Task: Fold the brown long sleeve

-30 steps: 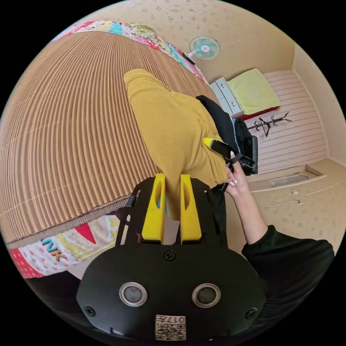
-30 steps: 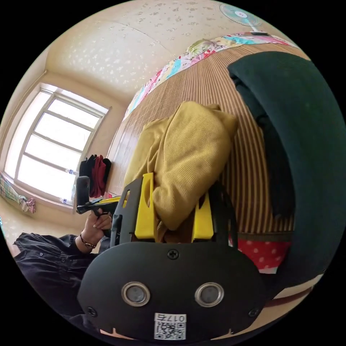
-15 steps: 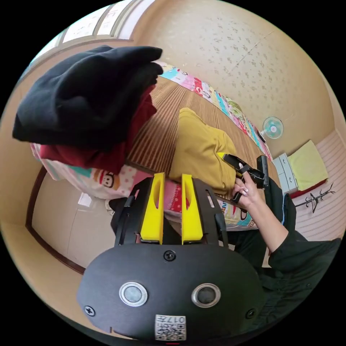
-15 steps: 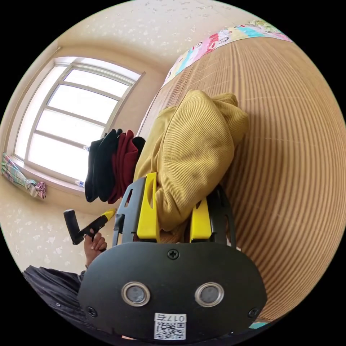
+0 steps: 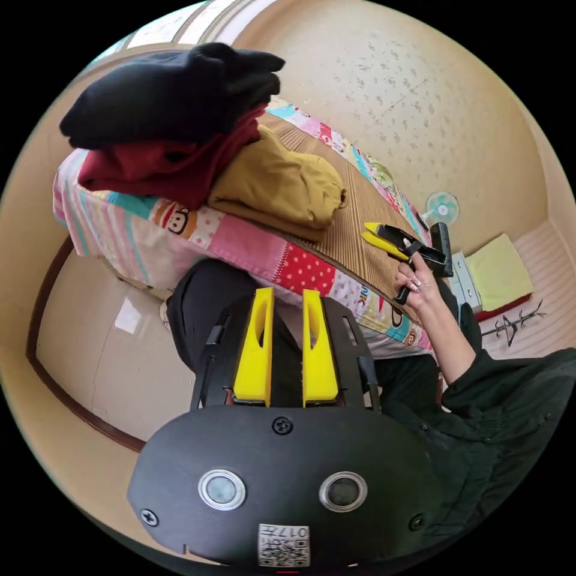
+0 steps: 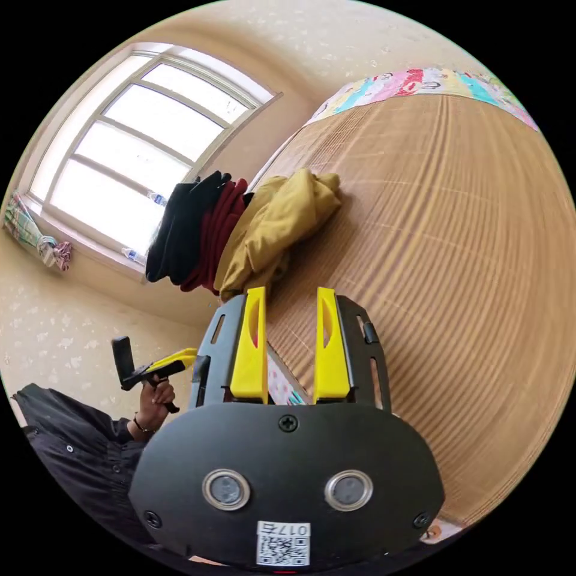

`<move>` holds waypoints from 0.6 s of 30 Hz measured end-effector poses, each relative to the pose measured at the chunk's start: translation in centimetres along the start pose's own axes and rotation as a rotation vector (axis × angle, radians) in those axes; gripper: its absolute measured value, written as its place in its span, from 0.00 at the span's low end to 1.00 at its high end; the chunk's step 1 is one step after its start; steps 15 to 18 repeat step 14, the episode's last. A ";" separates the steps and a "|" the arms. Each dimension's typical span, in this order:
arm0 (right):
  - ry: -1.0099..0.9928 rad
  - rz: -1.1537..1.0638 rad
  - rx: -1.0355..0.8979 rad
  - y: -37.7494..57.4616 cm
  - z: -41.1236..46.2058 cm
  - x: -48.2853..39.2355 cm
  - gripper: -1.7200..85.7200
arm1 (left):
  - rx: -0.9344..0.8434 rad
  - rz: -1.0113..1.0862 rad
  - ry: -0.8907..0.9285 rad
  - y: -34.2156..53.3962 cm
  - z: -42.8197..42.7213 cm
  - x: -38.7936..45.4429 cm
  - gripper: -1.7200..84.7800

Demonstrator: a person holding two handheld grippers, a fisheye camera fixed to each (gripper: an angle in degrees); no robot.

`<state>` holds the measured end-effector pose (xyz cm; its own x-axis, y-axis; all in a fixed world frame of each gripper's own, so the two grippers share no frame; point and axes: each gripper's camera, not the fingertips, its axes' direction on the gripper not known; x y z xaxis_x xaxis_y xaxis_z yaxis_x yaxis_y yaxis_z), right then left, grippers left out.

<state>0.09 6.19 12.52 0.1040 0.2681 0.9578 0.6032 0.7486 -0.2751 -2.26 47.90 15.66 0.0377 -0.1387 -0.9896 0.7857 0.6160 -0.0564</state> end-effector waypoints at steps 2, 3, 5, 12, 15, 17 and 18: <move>0.187 0.086 0.135 5.8 -8.1 2.8 0.15 | -0.030 0.151 0.034 -0.5 2.2 6.1 0.11; 0.249 0.125 0.183 7.5 -10.3 3.6 0.15 | -0.031 0.183 0.053 -0.4 2.7 7.5 0.11; 0.505 0.307 0.372 14.8 -19.1 5.9 0.15 | -0.026 0.281 0.125 0.0 4.6 12.5 0.10; 0.798 0.884 0.709 33.3 -32.6 9.0 0.17 | -0.078 0.323 0.284 0.7 9.8 22.2 0.10; 0.643 1.039 0.886 39.1 -33.1 9.8 0.18 | -0.085 0.330 0.302 1.3 10.4 24.5 0.10; 0.643 1.039 0.886 39.1 -33.1 9.8 0.18 | -0.085 0.330 0.302 1.3 10.4 24.5 0.10; 0.643 1.039 0.886 39.1 -33.1 9.8 0.18 | -0.085 0.330 0.302 1.3 10.4 24.5 0.10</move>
